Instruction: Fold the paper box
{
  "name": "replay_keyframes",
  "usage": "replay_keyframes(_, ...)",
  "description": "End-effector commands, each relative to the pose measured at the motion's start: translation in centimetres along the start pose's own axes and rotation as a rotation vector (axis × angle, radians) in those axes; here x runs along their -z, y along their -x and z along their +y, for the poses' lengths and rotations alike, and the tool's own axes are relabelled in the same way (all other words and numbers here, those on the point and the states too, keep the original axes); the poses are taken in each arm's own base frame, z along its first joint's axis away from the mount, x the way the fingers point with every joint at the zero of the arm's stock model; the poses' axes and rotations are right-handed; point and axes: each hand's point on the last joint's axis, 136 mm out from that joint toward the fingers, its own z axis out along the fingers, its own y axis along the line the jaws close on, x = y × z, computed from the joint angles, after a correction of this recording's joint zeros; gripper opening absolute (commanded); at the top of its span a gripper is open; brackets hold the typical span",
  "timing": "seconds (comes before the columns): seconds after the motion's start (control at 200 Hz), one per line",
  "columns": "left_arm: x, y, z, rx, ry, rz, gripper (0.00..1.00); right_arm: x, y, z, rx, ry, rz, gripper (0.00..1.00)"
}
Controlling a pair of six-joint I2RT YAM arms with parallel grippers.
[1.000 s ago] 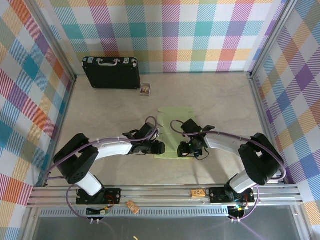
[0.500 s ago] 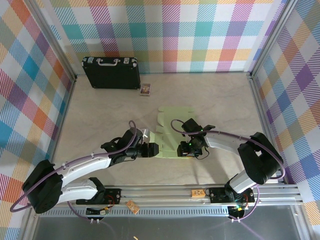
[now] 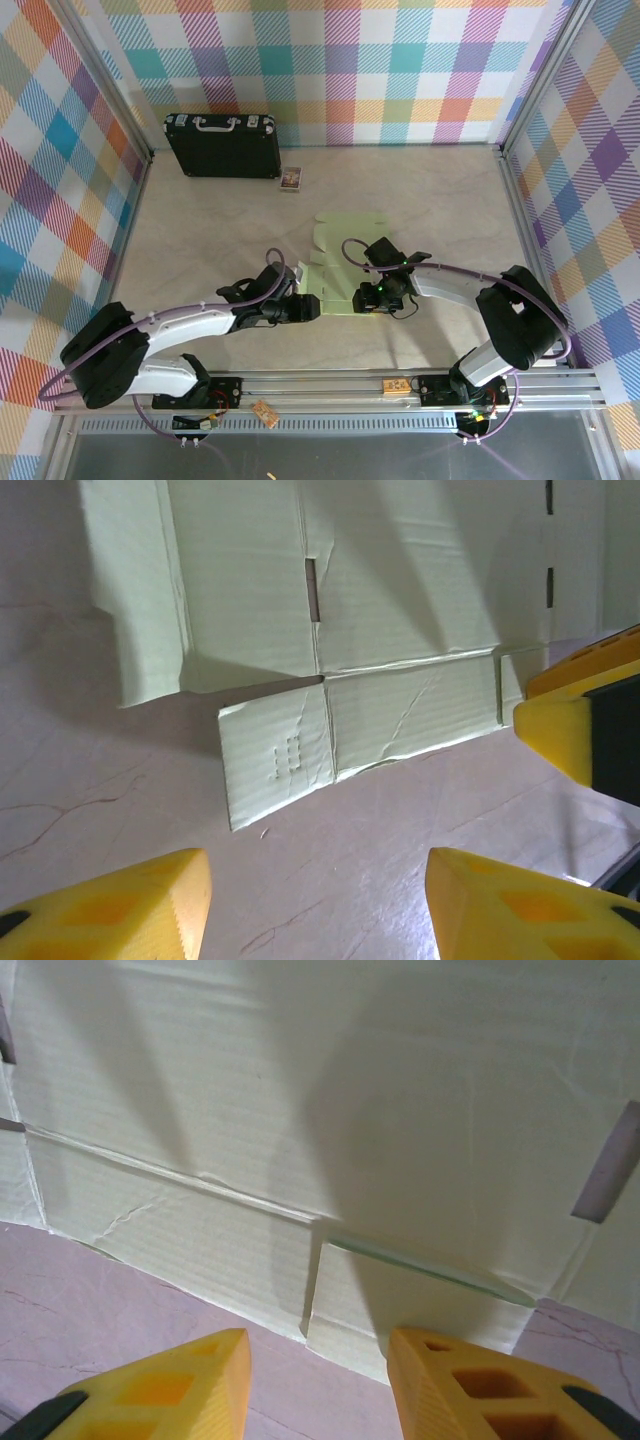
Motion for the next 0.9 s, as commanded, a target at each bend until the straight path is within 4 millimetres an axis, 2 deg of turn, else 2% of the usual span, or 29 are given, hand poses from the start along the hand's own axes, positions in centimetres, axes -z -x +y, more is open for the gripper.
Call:
replay_keyframes(0.0,-0.3,1.3,-2.0,-0.01,-0.05,-0.033,0.58,-1.6,-1.7,-2.2,-0.001,-0.066,0.056,0.43)
replay_keyframes(0.165,-1.4,1.1,-1.4,-0.007,-0.029,-0.021,0.56,-1.6,-1.7,-2.2,-0.002,-0.065,0.058,0.43)
replay_keyframes(0.365,-1.8,1.6,-0.9,-0.022,0.002,-0.045,0.55,-1.6,-1.7,-2.2,-0.001,-0.068,0.064,0.43)
replay_keyframes(0.51,-1.6,1.7,-0.1,-0.039,0.056,-0.048,0.55,-1.6,-1.7,-2.2,0.0,-0.067,0.064,0.43)
replay_keyframes(0.67,-0.4,1.9,1.1,-0.06,0.124,-0.08,0.55,-1.7,-1.7,-2.2,0.001,-0.069,0.067,0.43)
replay_keyframes(0.895,-1.5,1.6,-0.3,-0.047,0.043,-0.049,0.54,-1.7,-1.7,-2.2,0.001,-0.072,0.069,0.43)
